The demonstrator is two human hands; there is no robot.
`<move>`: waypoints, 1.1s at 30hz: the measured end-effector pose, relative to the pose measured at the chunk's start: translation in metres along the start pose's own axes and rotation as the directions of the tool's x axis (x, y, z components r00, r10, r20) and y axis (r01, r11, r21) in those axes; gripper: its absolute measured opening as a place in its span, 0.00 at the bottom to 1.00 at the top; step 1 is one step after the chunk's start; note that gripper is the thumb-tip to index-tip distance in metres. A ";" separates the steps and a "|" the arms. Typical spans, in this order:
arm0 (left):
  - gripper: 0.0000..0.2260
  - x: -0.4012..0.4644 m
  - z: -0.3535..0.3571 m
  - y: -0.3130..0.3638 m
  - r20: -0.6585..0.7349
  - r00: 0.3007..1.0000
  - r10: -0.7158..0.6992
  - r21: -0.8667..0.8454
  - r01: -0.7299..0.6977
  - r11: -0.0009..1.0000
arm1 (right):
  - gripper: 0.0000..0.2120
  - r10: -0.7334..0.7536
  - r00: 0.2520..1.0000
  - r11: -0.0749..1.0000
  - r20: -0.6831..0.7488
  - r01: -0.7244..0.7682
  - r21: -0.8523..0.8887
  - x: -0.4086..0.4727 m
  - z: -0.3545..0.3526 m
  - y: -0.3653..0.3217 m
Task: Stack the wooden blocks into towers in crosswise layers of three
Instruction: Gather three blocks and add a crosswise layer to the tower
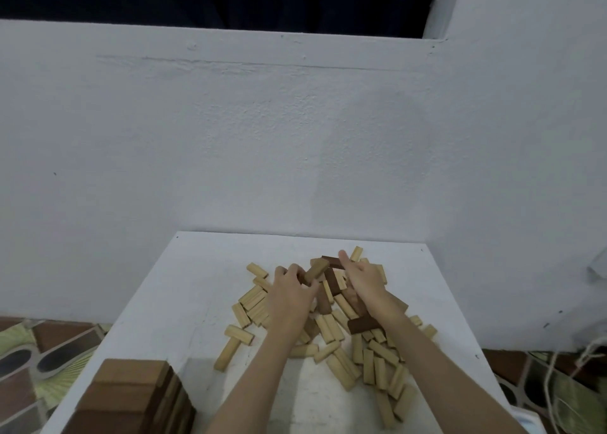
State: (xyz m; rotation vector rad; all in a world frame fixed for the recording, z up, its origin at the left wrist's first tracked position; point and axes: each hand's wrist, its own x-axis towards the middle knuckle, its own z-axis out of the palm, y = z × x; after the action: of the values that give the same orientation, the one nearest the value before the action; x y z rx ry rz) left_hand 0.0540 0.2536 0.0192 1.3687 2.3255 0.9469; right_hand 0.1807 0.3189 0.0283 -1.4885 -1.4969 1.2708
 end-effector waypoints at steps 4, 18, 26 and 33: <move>0.11 -0.029 -0.013 0.002 0.042 0.995 0.095 -0.033 -0.094 0.995 | 0.24 0.080 0.984 0.982 0.157 -0.105 0.158 -0.035 0.003 -0.012; 0.12 -0.108 -0.058 -0.043 0.324 0.945 0.045 -0.457 0.115 0.882 | 0.15 0.191 0.945 0.946 0.265 -0.249 0.207 -0.137 0.006 -0.003; 0.21 -0.122 -0.062 -0.078 0.468 0.883 0.046 -0.280 0.098 0.955 | 0.09 0.204 0.916 0.962 0.346 -0.122 -0.243 -0.158 0.014 0.020; 0.23 -0.129 -0.054 -0.083 0.520 0.851 0.064 -0.131 0.005 0.991 | 0.11 0.209 0.905 0.883 0.371 -0.011 -0.469 -0.160 0.020 0.033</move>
State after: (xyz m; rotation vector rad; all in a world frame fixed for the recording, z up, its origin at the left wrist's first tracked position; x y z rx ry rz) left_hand 0.0346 0.0942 -0.0062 1.3993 1.8050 0.6110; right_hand 0.1935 0.1548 0.0195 -1.6890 -2.1353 1.4329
